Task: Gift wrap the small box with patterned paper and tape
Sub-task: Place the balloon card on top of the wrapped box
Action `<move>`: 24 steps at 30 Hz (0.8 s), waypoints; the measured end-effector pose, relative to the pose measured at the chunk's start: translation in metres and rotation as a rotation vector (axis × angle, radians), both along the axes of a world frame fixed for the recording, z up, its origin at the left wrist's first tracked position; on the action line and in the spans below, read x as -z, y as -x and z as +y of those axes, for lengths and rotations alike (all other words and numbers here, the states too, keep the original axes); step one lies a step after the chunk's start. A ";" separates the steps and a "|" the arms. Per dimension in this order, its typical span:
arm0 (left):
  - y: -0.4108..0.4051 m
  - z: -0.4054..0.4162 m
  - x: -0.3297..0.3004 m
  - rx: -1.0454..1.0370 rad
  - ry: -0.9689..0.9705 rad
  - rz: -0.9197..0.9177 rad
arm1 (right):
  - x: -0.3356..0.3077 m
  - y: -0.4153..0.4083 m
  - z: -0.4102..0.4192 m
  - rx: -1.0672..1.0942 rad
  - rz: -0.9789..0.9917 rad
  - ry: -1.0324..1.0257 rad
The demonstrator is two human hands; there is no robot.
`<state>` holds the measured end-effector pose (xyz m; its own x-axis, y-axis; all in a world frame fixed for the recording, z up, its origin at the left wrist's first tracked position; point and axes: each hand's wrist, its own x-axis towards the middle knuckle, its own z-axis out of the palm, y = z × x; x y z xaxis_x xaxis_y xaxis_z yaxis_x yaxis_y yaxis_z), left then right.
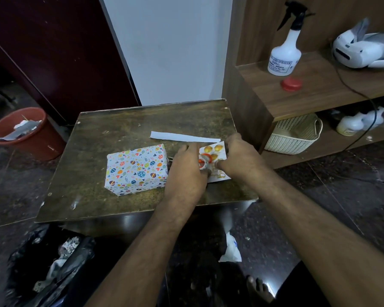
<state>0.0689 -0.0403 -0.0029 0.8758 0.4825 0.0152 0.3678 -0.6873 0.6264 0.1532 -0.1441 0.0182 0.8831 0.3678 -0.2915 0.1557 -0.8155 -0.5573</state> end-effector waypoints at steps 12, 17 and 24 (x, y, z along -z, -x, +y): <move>0.008 -0.002 -0.009 -0.004 0.058 0.013 | -0.014 -0.006 -0.015 0.078 -0.383 -0.511; 0.018 0.003 -0.020 -0.031 0.063 -0.275 | -0.013 -0.007 -0.008 0.083 -0.423 -0.632; 0.048 0.043 -0.037 0.071 0.179 -0.309 | -0.013 0.012 0.024 -0.073 -0.312 -0.688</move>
